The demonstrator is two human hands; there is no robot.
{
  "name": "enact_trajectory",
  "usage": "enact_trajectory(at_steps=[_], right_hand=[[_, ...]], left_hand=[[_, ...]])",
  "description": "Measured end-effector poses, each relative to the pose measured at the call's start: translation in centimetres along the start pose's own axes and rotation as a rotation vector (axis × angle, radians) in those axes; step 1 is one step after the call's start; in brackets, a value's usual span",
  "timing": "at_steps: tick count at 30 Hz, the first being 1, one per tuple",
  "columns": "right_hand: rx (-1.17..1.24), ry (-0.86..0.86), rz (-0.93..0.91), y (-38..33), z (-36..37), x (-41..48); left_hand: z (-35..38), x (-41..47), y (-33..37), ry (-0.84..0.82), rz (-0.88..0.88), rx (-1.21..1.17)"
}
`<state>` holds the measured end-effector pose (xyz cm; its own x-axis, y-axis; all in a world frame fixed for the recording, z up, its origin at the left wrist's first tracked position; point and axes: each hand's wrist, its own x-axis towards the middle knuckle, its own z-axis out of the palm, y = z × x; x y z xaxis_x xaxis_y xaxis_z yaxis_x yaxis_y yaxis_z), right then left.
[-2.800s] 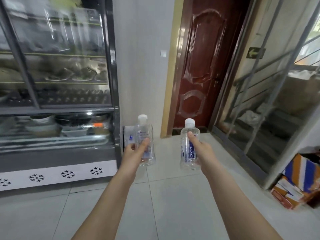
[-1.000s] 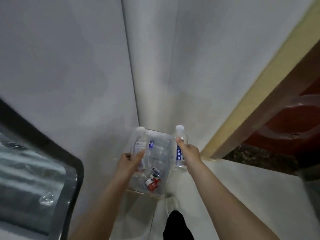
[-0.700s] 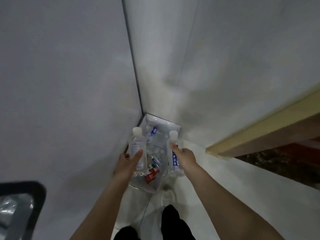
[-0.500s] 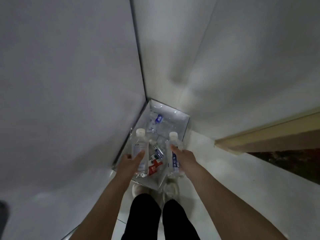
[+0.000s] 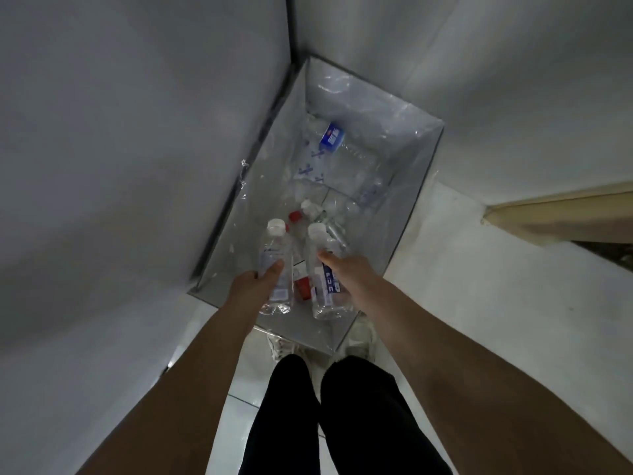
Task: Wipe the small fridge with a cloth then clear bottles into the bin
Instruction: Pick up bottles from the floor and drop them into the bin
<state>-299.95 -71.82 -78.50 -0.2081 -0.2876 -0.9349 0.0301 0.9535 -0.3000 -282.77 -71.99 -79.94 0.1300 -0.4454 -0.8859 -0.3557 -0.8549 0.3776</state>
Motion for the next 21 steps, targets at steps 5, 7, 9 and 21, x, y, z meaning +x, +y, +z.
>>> enact_trajectory(at_steps=[5,7,9,21], right_hand=[[0.08,0.009,0.024,1.6,2.2,4.1],[0.1,0.047,-0.008,2.3,3.0,5.9],[0.096,0.092,-0.022,2.9,4.1,7.8],[-0.003,0.08,0.034,6.7,6.7,15.4]], left_hand=[[0.1,5.1,-2.3,-0.025,-0.08,0.02],[0.5,6.6,-2.4,-0.039,-0.072,0.058],[1.0,8.3,-2.7,-0.053,-0.045,0.084],[3.2,13.5,-4.5,-0.038,0.04,0.319]])
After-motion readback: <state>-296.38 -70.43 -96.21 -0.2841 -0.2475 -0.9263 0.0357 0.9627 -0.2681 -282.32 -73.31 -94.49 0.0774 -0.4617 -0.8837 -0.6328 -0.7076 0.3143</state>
